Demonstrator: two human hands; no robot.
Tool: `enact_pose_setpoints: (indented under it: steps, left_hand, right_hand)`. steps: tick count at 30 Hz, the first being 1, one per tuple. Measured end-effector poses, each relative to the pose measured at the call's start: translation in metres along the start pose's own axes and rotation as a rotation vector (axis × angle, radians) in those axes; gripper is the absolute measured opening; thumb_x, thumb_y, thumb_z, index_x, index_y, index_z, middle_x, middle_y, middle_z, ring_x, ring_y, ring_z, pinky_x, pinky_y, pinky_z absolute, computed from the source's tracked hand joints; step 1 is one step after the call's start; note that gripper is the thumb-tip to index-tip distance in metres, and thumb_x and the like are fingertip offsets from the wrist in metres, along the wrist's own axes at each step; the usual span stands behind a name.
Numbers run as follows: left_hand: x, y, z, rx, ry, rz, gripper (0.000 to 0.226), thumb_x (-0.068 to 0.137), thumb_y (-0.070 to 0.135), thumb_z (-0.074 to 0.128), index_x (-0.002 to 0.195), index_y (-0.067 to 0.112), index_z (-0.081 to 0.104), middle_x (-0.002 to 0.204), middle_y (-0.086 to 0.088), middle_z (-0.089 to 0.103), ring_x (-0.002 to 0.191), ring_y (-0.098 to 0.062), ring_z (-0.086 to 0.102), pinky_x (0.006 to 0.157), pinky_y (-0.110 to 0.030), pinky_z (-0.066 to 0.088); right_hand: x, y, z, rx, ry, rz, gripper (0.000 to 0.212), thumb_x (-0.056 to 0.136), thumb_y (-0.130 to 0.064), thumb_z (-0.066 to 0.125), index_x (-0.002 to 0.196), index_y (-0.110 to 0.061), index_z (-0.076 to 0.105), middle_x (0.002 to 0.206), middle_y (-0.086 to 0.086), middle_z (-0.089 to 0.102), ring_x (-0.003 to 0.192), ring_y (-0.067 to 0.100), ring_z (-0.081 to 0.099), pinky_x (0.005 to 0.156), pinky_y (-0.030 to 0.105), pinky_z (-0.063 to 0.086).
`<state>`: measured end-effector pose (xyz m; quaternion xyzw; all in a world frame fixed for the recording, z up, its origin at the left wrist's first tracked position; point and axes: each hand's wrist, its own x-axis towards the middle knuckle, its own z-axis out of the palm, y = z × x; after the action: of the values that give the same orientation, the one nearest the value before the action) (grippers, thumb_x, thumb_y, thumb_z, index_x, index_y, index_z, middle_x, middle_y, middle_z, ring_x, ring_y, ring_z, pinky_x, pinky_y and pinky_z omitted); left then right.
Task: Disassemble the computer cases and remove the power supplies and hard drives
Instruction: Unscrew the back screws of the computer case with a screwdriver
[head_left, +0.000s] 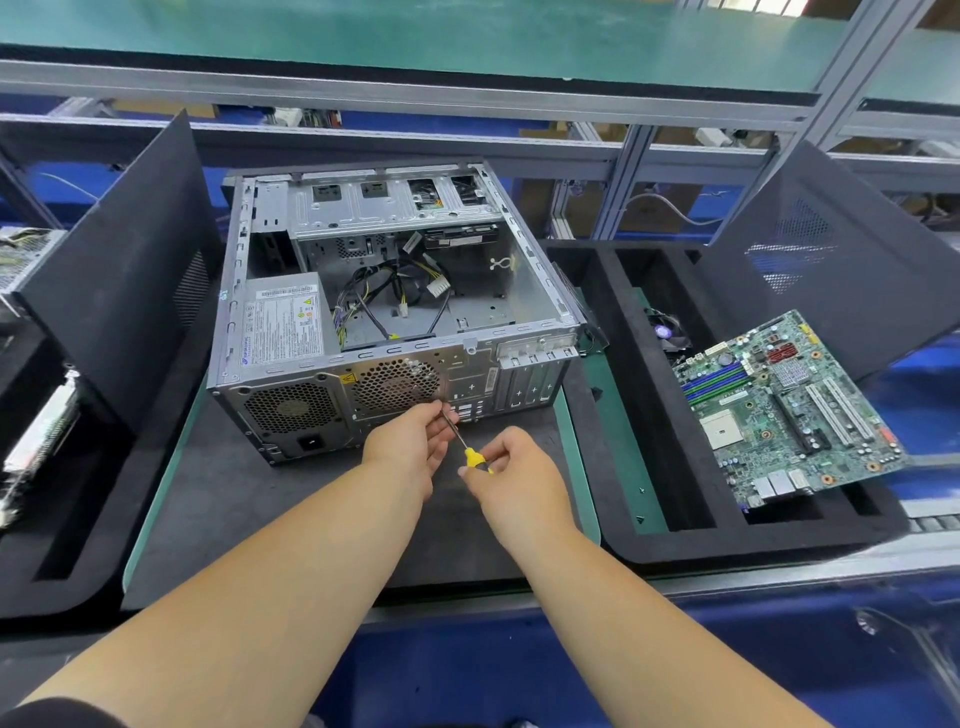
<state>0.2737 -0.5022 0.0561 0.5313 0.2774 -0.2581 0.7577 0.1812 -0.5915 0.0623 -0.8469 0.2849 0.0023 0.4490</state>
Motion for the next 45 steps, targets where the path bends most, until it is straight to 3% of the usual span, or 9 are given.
enact_pose_setpoints:
  steps: [7, 11, 14, 19, 23, 30, 35, 39, 45]
  left_hand:
    - [0.005, -0.002, -0.001, -0.039, -0.001, -0.02, 0.018, 0.098, 0.02, 0.057, 0.086, 0.013, 0.069, 0.074, 0.004, 0.073, 0.073, -0.004, 0.066, 0.055, -0.011, 0.047]
    - [0.006, -0.006, 0.001, -0.098, -0.009, -0.035, 0.019, 0.099, 0.02, 0.056, 0.087, 0.013, 0.068, 0.066, 0.006, 0.072, 0.062, -0.002, 0.064, 0.047, -0.01, 0.046]
    - [0.006, -0.01, 0.002, -0.157, -0.013, -0.033, 0.02, 0.1, 0.02, 0.054, 0.086, 0.012, 0.068, 0.062, 0.006, 0.07, 0.058, -0.002, 0.062, 0.047, -0.01, 0.044]
    - [0.006, -0.015, 0.006, -0.172, 0.019, -0.003, 0.026, 0.102, 0.021, 0.049, 0.087, 0.012, 0.068, 0.068, 0.005, 0.071, 0.068, -0.005, 0.061, 0.058, -0.015, 0.047]
    - [0.006, -0.018, 0.002, -0.147, 0.042, -0.009, 0.031, 0.104, 0.025, 0.042, 0.09, 0.013, 0.067, 0.089, 0.0, 0.071, 0.081, -0.008, 0.063, 0.069, -0.019, 0.049]
    - [0.004, -0.028, 0.0, -0.226, -0.009, 0.056, 0.027, 0.104, 0.027, 0.044, 0.098, 0.01, 0.065, 0.101, -0.006, 0.07, 0.098, -0.016, 0.064, 0.083, -0.026, 0.048]
    - [0.002, -0.036, -0.001, -0.167, -0.081, 0.076, 0.02, 0.101, 0.027, 0.051, 0.102, 0.014, 0.065, 0.085, 0.002, 0.076, 0.089, -0.014, 0.068, 0.073, -0.026, 0.051]
    - [0.004, -0.037, -0.003, -0.129, -0.056, 0.158, 0.012, 0.099, 0.015, 0.057, 0.106, 0.017, 0.066, 0.084, 0.005, 0.075, 0.076, -0.008, 0.07, 0.064, -0.021, 0.054]
    - [0.005, -0.033, -0.005, -0.124, -0.059, 0.194, 0.014, 0.097, 0.008, 0.057, 0.104, 0.016, 0.067, 0.083, 0.005, 0.075, 0.072, -0.007, 0.069, 0.06, -0.018, 0.054]
  right_hand:
    - [-0.001, 0.016, -0.012, 0.024, 0.004, -0.038, 0.01, 0.094, -0.038, 0.059, 0.087, -0.033, 0.054, 0.078, -0.012, 0.059, 0.065, 0.003, 0.055, 0.053, 0.024, 0.037]
    - [0.003, 0.026, -0.019, 0.12, 0.002, -0.046, 0.01, 0.099, -0.034, 0.053, 0.09, -0.036, 0.054, 0.083, -0.008, 0.063, 0.072, 0.01, 0.06, 0.057, 0.023, 0.045]
    - [0.009, 0.024, -0.023, 0.21, -0.039, -0.083, 0.011, 0.099, -0.031, 0.051, 0.09, -0.036, 0.054, 0.089, 0.0, 0.065, 0.071, 0.01, 0.058, 0.057, 0.016, 0.042]
    - [0.021, 0.017, -0.024, 0.265, -0.154, -0.11, 0.008, 0.094, -0.031, 0.057, 0.086, -0.033, 0.057, 0.076, -0.005, 0.061, 0.068, 0.008, 0.056, 0.061, 0.027, 0.044]
    - [0.024, 0.022, -0.022, 0.254, -0.232, -0.105, 0.007, 0.093, -0.026, 0.058, 0.089, -0.032, 0.058, 0.082, -0.001, 0.068, 0.067, 0.006, 0.061, 0.059, 0.026, 0.044]
    - [0.016, 0.034, -0.011, 0.327, -0.397, -0.026, 0.005, 0.097, -0.024, 0.056, 0.094, -0.026, 0.059, 0.076, -0.007, 0.072, 0.056, 0.0, 0.06, 0.043, 0.016, 0.044]
    - [0.016, 0.033, -0.008, 0.337, -0.406, -0.001, 0.006, 0.098, -0.027, 0.057, 0.092, -0.025, 0.06, 0.075, -0.007, 0.072, 0.053, 0.001, 0.057, 0.044, 0.017, 0.045]
    - [0.017, 0.031, -0.005, 0.359, -0.416, 0.033, 0.006, 0.097, -0.026, 0.056, 0.095, -0.023, 0.06, 0.073, -0.008, 0.072, 0.052, 0.002, 0.056, 0.044, 0.018, 0.044]
    - [0.017, 0.026, -0.003, 0.37, -0.415, 0.05, 0.007, 0.098, -0.026, 0.055, 0.094, -0.023, 0.06, 0.072, -0.009, 0.072, 0.052, 0.002, 0.056, 0.043, 0.018, 0.044]
